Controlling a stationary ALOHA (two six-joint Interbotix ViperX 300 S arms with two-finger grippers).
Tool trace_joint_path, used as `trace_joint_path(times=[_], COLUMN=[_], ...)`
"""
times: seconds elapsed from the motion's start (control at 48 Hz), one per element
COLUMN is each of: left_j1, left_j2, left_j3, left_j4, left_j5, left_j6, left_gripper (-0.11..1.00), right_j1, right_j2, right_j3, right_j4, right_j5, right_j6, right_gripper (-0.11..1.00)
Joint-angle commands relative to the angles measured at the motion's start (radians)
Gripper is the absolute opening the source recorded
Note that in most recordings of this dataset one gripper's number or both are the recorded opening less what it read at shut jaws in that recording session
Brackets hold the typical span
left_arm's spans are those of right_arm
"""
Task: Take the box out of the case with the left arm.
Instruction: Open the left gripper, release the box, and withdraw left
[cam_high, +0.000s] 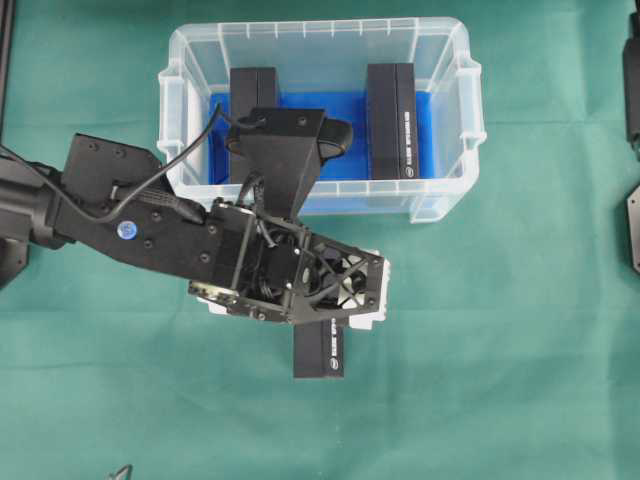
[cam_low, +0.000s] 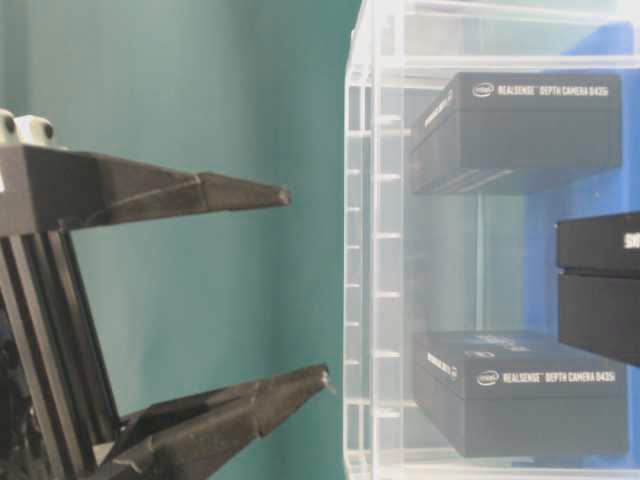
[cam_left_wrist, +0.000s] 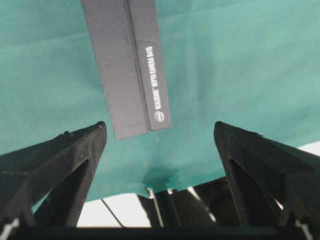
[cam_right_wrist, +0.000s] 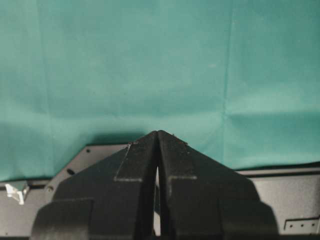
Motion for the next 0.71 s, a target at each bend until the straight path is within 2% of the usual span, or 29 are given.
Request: trace_joint_path(times=[0.0,0.229,0.687], left_j1=[-0.015,-0.043,-0.084], left_j2=[-0.057,-0.158,-0.445], left_j3=[0.000,0.086,0.414], left_j4=[0.005,0.005,0.005], left_j5=[0.006,0.023,0.026], left_j6=[-0.005,-0.040,-0.052], left_gripper=[0.88,0.88,0.88], right_j1=[0.000,0.000,-0.002], right_j2=[-0.002,-0.002,0.003], right_j3=[-0.029,-0.029,-0.028], right_j4=[0.002,0.000,-0.005], right_j5=[0.002,0.000,0.002], right_j6=[0.002,-0.002,-0.002], right_gripper=[0.00,0.00,0.00])
